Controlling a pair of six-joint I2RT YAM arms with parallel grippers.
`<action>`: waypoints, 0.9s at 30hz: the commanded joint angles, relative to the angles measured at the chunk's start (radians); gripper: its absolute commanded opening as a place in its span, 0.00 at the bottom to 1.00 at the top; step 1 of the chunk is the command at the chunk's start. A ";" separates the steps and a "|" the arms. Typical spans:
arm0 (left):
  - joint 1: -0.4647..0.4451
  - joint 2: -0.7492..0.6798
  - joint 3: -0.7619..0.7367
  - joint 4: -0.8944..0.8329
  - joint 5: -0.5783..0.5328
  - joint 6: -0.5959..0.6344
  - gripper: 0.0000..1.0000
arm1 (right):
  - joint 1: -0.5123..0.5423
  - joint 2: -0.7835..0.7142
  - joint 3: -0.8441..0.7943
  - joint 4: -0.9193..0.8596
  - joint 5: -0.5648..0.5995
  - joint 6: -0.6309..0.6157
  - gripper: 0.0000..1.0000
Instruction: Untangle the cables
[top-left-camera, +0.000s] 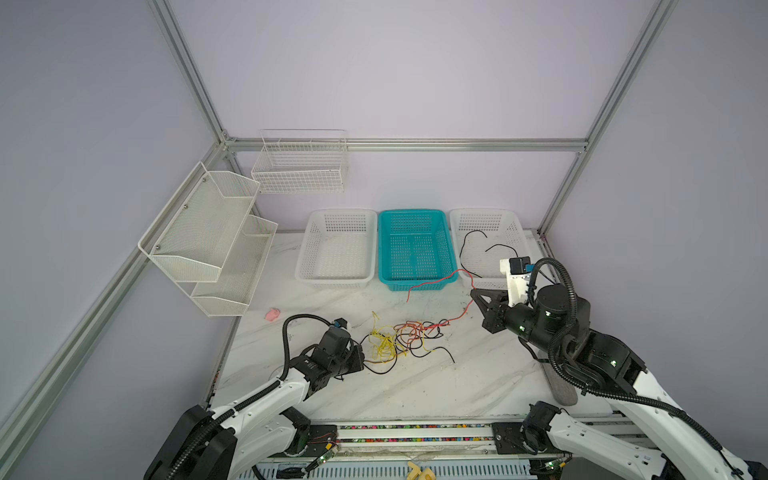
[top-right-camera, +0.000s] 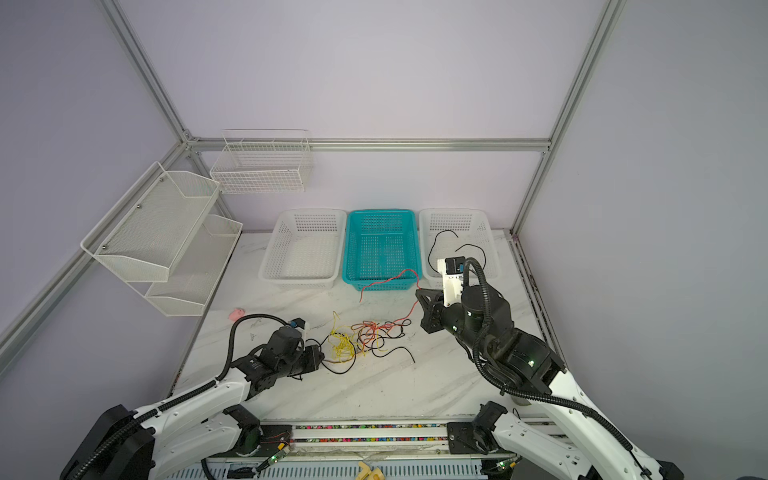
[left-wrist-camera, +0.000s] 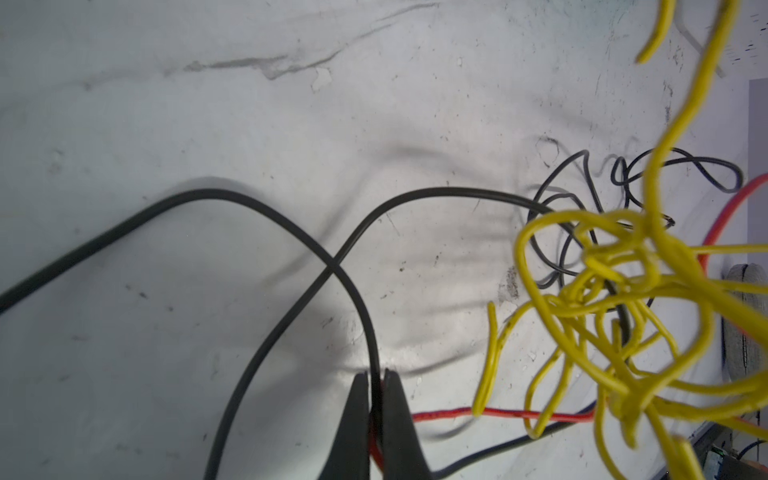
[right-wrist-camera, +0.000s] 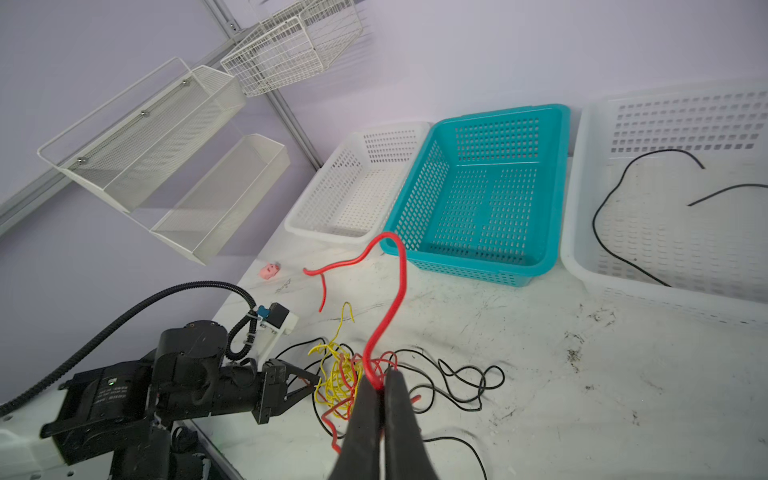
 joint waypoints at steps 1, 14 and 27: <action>0.006 0.007 -0.001 0.027 0.015 0.003 0.00 | -0.007 -0.013 -0.033 0.144 -0.113 -0.017 0.00; 0.005 -0.022 -0.007 0.082 0.066 -0.002 0.00 | -0.007 0.170 -0.239 0.460 -0.249 0.021 0.00; 0.005 -0.003 -0.012 0.108 0.078 -0.007 0.00 | -0.007 0.259 -0.436 0.707 -0.232 0.082 0.00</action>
